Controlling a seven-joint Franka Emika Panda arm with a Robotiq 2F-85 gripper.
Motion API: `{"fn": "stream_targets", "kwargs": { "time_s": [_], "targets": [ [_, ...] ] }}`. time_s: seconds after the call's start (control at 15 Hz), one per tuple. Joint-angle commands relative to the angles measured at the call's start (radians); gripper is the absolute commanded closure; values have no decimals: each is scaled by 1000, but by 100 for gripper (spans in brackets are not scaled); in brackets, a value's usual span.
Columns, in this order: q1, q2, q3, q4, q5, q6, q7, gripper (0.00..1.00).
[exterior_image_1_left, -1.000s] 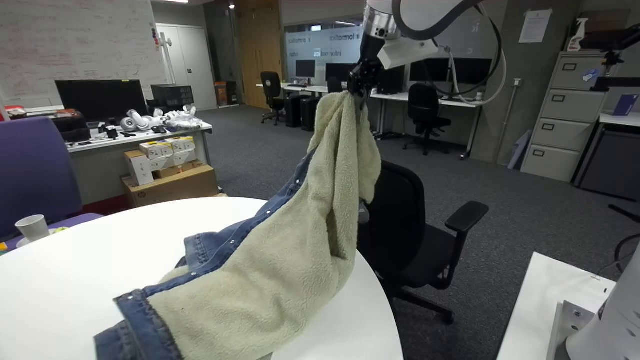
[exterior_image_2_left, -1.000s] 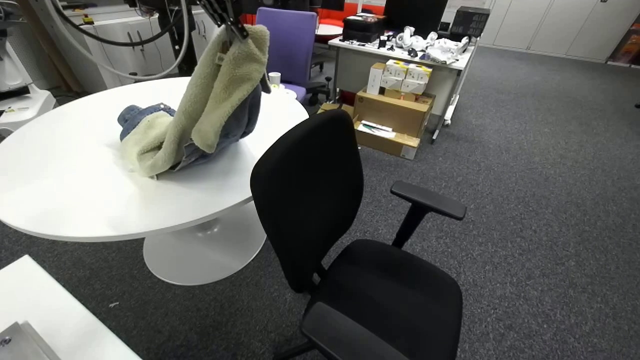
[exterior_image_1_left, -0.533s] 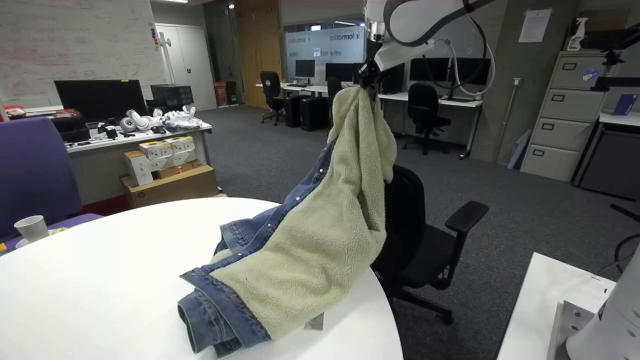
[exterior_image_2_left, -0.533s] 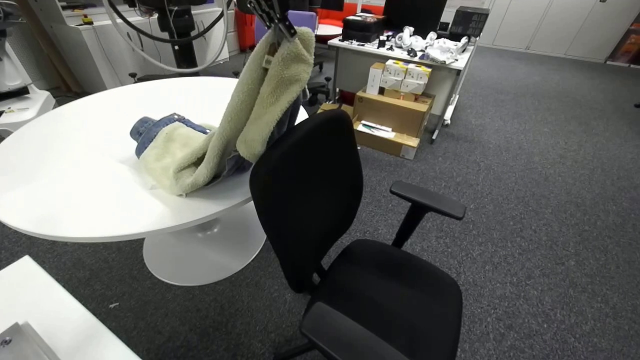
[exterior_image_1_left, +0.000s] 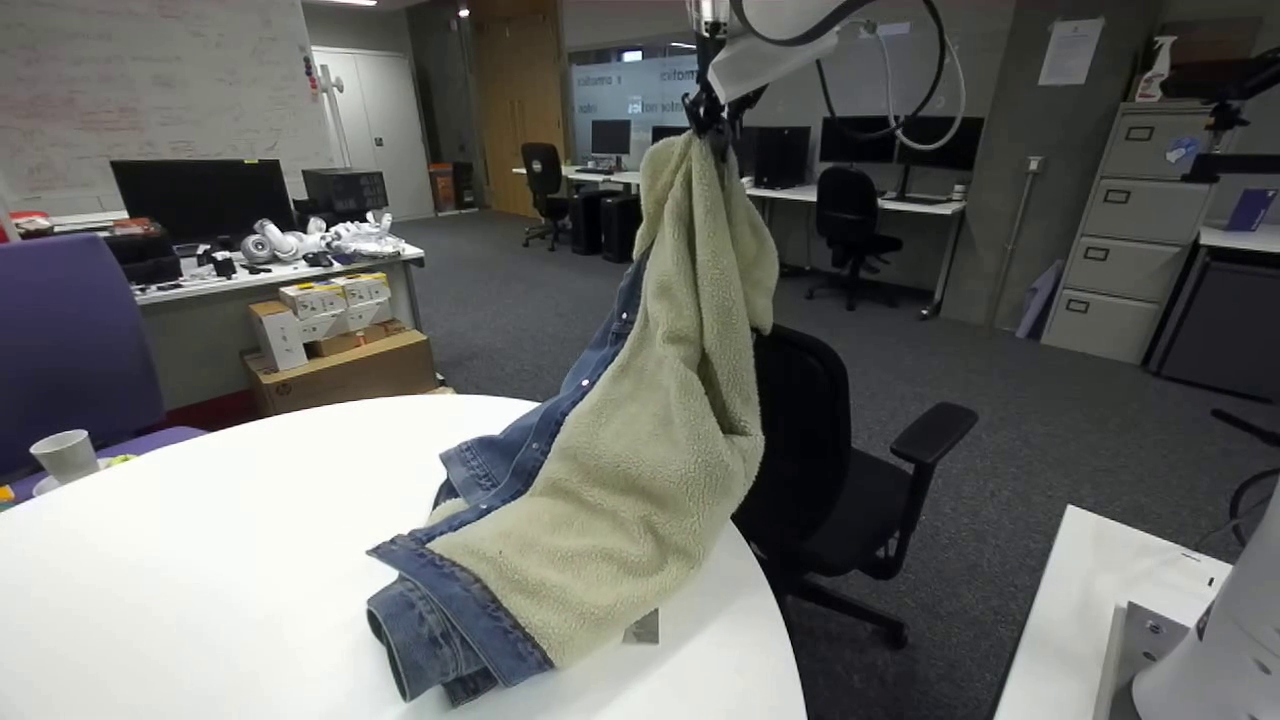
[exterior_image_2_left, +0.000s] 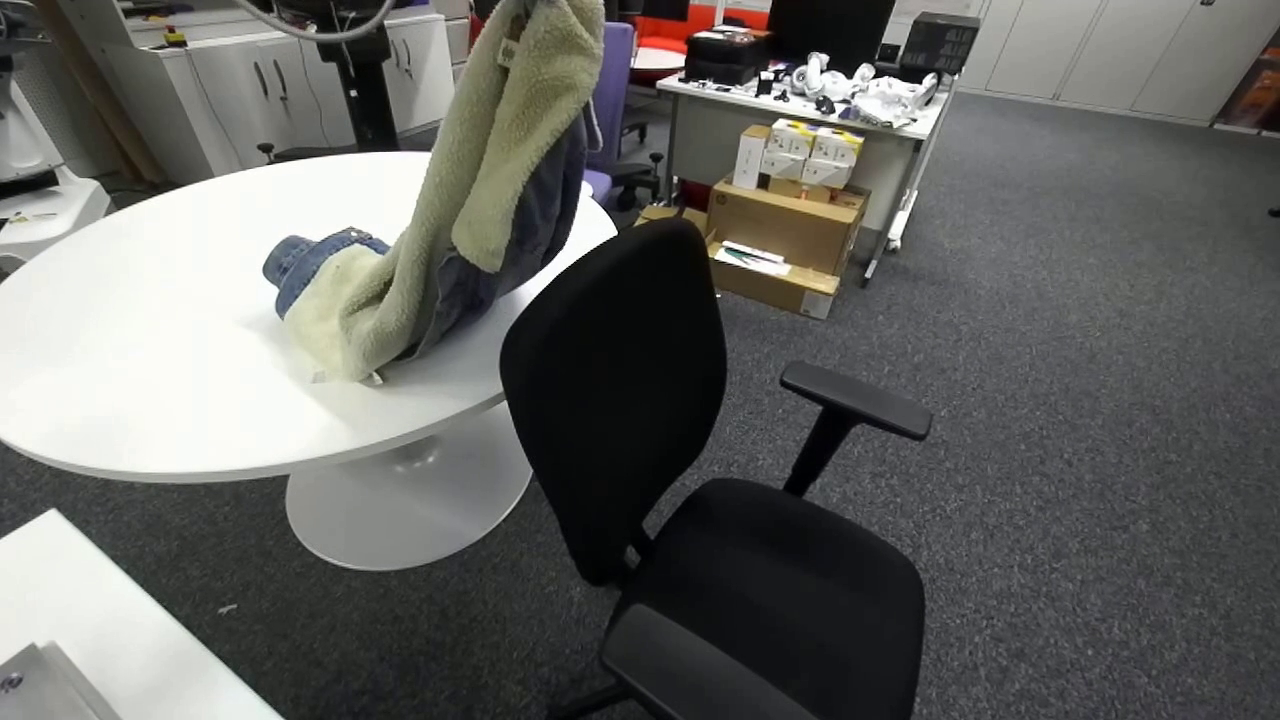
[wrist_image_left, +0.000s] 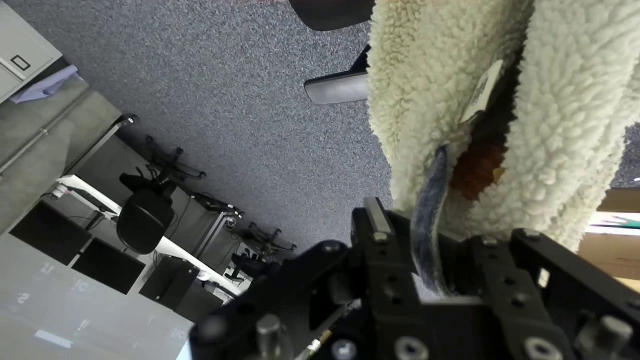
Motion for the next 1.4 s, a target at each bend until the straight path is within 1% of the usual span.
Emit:
{"fn": "stream_targets", "kwargs": {
  "time_s": [0.0,0.33,0.53,0.87,1.0,1.33],
  "targets": [
    [23,10,-3,142,-52,-92,15,99],
    [-1,24,-41,228,-38,-131,1,99],
    [-24,41,-84,261,-32,-135,-5,99],
    [-82,90,-165,334,-4,-134,-18,99],
    [-110,115,-198,346,26,-119,-30,99],
    [-198,205,-291,372,147,-101,-63,99]
  ]
}}
